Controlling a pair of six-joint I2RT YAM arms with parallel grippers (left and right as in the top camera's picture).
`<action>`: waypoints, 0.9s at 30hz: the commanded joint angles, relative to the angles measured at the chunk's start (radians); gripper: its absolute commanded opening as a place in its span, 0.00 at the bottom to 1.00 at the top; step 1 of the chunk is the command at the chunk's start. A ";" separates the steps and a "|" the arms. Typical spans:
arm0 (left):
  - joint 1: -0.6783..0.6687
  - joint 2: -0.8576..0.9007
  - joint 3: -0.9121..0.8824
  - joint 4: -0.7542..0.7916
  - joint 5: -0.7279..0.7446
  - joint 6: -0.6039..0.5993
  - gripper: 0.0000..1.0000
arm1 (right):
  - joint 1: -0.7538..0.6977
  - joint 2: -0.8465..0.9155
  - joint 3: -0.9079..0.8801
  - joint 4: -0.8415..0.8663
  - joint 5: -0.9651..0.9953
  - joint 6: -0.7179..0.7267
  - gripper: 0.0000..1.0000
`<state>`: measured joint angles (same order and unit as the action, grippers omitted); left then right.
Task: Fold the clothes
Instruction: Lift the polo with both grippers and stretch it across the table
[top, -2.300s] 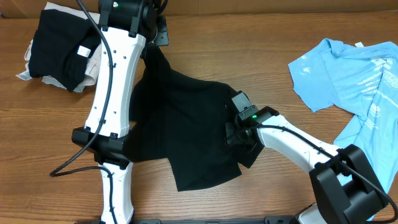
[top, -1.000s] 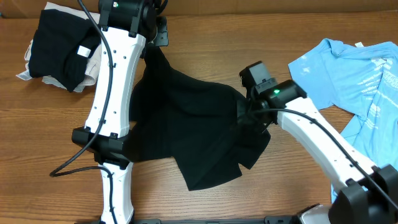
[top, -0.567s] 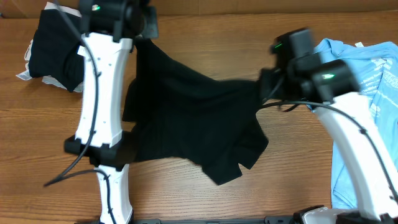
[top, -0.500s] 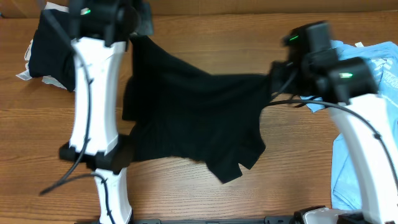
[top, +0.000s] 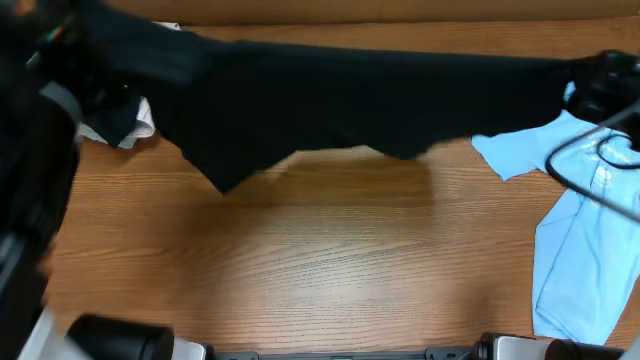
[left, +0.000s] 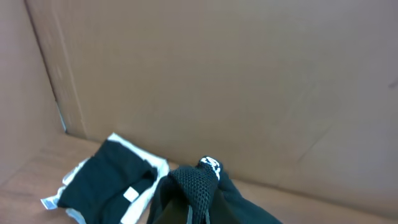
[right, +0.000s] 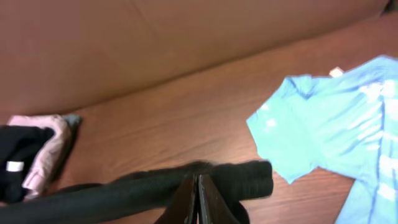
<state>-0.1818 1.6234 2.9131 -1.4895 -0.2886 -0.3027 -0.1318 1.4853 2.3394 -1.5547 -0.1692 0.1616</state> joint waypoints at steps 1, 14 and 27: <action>0.005 -0.074 0.009 0.002 -0.036 0.019 0.04 | -0.039 -0.035 0.127 -0.045 -0.024 -0.036 0.04; 0.005 -0.245 0.009 -0.118 -0.037 0.019 0.04 | -0.042 -0.263 0.253 -0.139 -0.035 -0.005 0.04; 0.005 -0.178 -0.202 -0.200 -0.065 0.027 0.04 | -0.042 -0.332 -0.175 -0.138 -0.035 -0.010 0.04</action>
<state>-0.1814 1.3937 2.7815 -1.6939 -0.3145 -0.2977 -0.1638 1.1015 2.2772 -1.6966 -0.2214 0.1535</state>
